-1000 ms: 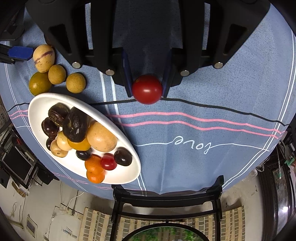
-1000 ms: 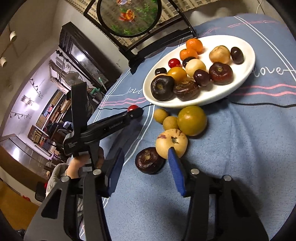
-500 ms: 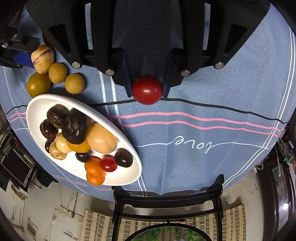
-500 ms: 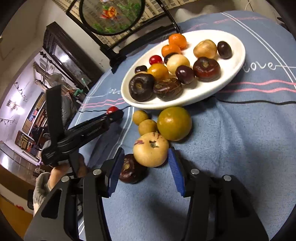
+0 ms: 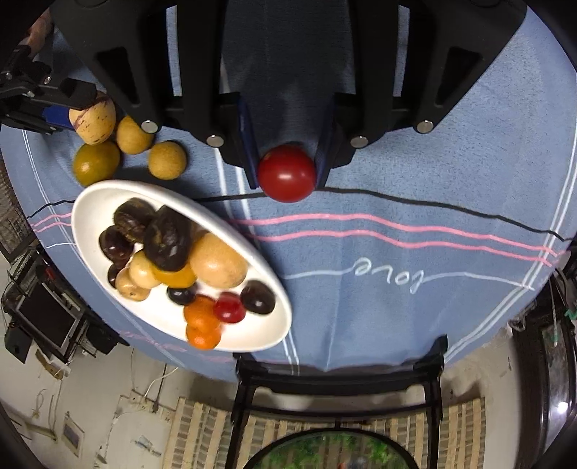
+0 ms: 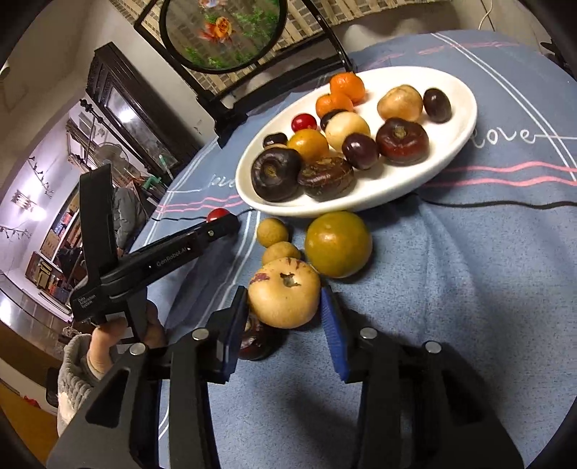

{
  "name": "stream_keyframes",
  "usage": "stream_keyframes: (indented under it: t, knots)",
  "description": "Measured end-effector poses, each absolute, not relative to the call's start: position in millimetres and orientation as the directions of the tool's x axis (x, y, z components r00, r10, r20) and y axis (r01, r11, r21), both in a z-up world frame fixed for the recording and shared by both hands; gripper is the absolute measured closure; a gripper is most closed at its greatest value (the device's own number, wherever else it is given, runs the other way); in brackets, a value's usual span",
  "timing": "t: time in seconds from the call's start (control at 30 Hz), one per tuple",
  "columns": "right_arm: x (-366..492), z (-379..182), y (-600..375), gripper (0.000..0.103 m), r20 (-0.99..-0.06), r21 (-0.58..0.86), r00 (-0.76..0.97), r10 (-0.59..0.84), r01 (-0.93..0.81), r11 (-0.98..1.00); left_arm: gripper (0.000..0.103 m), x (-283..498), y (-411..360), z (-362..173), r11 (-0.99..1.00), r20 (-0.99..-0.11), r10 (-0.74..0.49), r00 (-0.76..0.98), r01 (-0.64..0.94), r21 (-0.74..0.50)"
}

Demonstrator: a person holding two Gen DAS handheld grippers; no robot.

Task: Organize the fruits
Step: 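Grasp a pale speckled fruit with the right tool while the left tool holds the tomato, then lower the tomato and pale fruit onto the plate and open both tools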

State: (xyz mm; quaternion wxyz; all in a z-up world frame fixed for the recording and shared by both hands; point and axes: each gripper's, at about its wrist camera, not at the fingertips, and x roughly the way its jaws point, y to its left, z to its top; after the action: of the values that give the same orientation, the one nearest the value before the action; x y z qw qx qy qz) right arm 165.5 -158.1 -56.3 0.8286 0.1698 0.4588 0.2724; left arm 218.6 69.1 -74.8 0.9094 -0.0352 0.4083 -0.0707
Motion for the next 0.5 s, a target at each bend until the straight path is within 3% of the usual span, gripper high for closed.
stream_keyframes:
  t: [0.2, 0.33, 0.5]
  knots:
    - [155.9, -38.2, -174.5, 0.062, -0.612, 0.535, 0.504, 0.609, -0.304, 0.788, 0.072, 195.5, 55.9, -46.3, 0.983, -0.661, -0.184, 0.728, 0.153, -0.104]
    - [152.5, -4.4, -200.1, 0.062, -0.519, 0.544, 0.607, 0.601, -0.308, 0.781, 0.072, 190.9, 44.1, -17.8, 0.973, -0.61, -0.229, 0.758, 0.202, -0.114]
    - [184.1, 35.1, -214.7, 0.062, -0.502, 0.498, 0.672, 0.545, -0.291, 0.817, 0.072, 220.4, 28.4, 19.4, 0.971, -0.583, -0.234, 0.778, 0.214, -0.105]
